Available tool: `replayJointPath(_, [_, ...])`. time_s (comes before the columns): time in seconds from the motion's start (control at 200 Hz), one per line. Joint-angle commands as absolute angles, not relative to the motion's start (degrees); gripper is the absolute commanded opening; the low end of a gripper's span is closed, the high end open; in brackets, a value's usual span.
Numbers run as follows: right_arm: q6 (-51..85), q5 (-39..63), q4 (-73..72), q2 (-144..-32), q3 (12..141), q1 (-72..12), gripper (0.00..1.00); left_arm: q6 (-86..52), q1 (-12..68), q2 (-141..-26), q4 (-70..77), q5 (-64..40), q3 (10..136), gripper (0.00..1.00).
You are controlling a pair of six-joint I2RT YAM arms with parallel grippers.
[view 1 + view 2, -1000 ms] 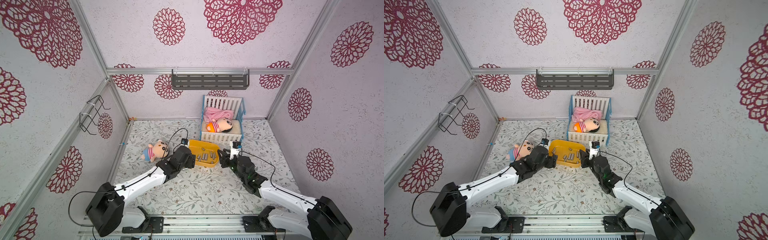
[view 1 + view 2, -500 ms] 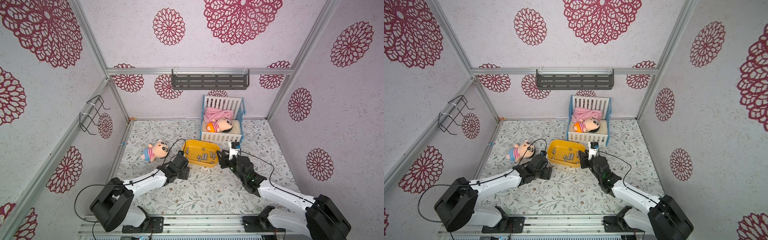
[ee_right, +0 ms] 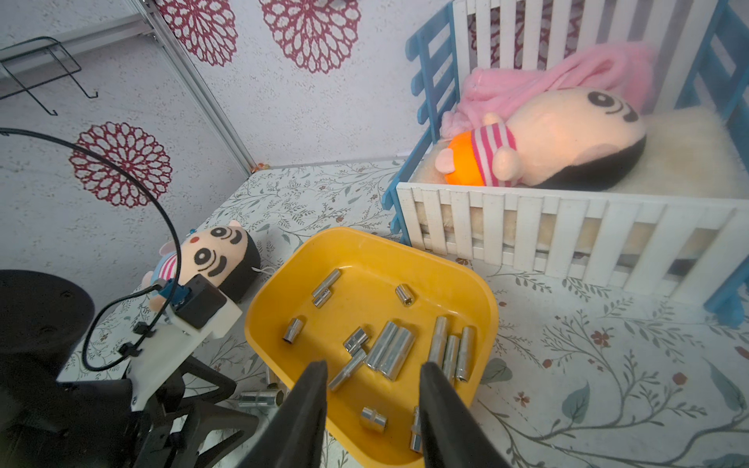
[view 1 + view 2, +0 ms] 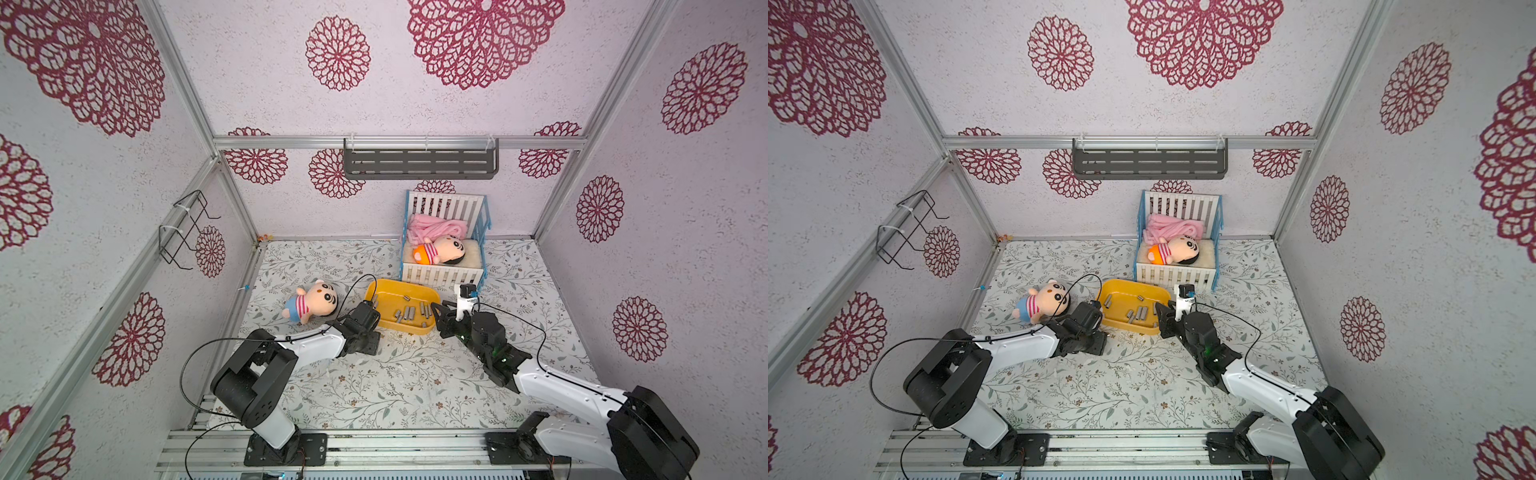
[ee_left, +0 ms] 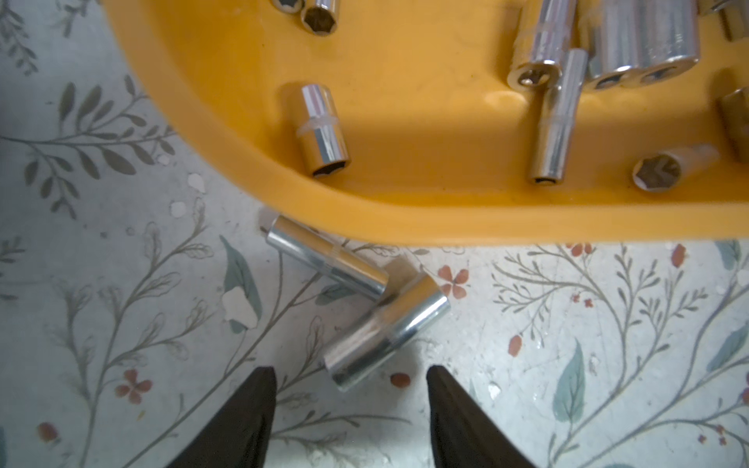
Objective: Put the screws on the desktop into the storage box
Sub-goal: Pick up the screw from the center of the board.
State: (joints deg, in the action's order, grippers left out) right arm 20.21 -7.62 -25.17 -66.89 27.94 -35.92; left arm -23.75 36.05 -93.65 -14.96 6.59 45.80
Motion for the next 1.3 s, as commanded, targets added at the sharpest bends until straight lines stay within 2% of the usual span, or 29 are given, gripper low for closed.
replayJointPath(0.0, [20.4, -6.8, -26.3, -67.5, 30.5, -35.9, 0.42, -22.5, 35.3, -95.0, -13.4, 4.5, 47.1, 0.6])
replayJointPath(0.06, [20.4, -6.6, -26.4, -67.8, 30.6, -35.9, 0.42, -22.5, 35.3, -95.6, -13.7, 3.7, 47.5, 0.59])
replayJointPath(0.135, [20.4, -6.3, -26.1, -68.2, 30.8, -35.9, 0.42, -22.3, 35.3, -96.1, -14.1, 3.2, 47.8, 0.53])
replayJointPath(0.23, [20.3, -5.9, -26.0, -68.7, 31.1, -36.0, 0.42, -22.2, 35.3, -96.2, -14.4, 2.7, 47.9, 0.49])
replayJointPath(0.655, [20.5, -6.3, -25.8, -69.0, 31.3, -36.0, 0.42, -22.8, 35.4, -93.3, -15.2, -1.1, 45.9, 0.42])
replayJointPath(0.931, [20.6, -6.1, -25.8, -69.5, 31.3, -36.0, 0.42, -22.3, 35.4, -93.4, -16.1, 1.2, 46.0, 0.45])
replayJointPath(1.291, [20.6, -5.6, -25.8, -70.0, 31.6, -36.0, 0.42, -22.1, 35.7, -96.5, -16.3, -1.3, 47.8, 0.43])
